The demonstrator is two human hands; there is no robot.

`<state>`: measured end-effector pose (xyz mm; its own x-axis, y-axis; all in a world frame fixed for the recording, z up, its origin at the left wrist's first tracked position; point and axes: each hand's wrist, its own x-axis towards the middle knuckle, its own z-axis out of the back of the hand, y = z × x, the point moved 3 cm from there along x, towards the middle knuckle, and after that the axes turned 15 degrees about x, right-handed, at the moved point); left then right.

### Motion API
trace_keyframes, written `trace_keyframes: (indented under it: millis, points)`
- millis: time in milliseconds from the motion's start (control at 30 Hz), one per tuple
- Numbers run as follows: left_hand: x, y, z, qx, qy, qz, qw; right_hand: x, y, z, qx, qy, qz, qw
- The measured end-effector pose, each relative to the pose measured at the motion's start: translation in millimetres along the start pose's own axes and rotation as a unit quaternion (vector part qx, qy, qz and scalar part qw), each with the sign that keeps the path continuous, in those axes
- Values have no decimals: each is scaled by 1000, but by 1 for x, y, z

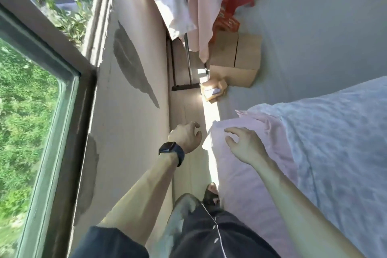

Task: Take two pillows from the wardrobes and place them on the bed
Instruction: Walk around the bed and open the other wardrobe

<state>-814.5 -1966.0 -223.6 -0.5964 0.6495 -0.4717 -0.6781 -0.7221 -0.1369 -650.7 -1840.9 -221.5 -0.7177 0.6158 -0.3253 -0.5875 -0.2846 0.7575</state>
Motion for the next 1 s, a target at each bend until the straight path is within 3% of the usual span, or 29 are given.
trace_keyframes:
  millis: [167,400,667,1000]
  points:
    - [101,-30,67,-1,-20,-51,998,82,26,45,19,-69,-5,997]
    - [260,-100,129,85,-3,-187,979,203,30,104,36,-175,-88,980]
    - [394,-194,196,188,55,-351,916,300,35,172,93,-318,-194,923]
    - [449,-323,208,223,81,-520,821,319,11,237,155,-418,-287,848]
